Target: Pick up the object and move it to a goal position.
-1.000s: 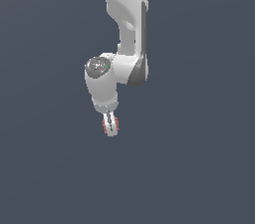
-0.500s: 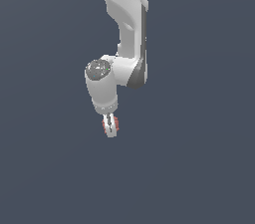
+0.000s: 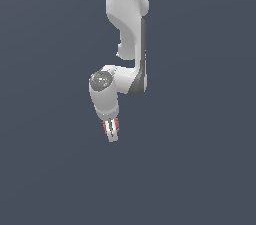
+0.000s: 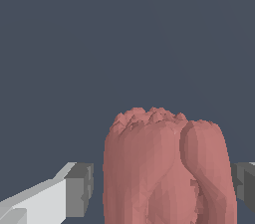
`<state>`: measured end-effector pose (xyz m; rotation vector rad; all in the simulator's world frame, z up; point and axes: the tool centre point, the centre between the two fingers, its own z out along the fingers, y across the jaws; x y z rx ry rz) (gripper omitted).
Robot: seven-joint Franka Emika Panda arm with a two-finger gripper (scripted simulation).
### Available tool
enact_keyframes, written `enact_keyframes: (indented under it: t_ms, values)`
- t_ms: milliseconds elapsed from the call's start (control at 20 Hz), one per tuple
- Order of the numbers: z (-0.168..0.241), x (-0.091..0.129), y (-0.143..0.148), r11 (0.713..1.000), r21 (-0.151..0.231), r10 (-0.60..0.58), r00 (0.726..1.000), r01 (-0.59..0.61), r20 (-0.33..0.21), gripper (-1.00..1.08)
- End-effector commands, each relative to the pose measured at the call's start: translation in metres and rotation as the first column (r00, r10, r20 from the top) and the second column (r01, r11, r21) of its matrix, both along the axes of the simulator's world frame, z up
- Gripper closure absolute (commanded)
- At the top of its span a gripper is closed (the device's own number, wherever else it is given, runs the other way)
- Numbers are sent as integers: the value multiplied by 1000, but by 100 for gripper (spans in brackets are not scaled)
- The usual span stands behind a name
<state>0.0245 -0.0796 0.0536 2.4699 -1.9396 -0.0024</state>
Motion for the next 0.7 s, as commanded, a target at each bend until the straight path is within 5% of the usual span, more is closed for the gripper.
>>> enact_keyframes:
  t_ms: [0,50,650]
  values:
    - [-2,1,0,1000,0,0,1000,0,2,-92]
    - [-2,1,0,1000,0,0,1000,0,2,108]
    - [0,2,0,1000,0,0,1000,0,3,108]
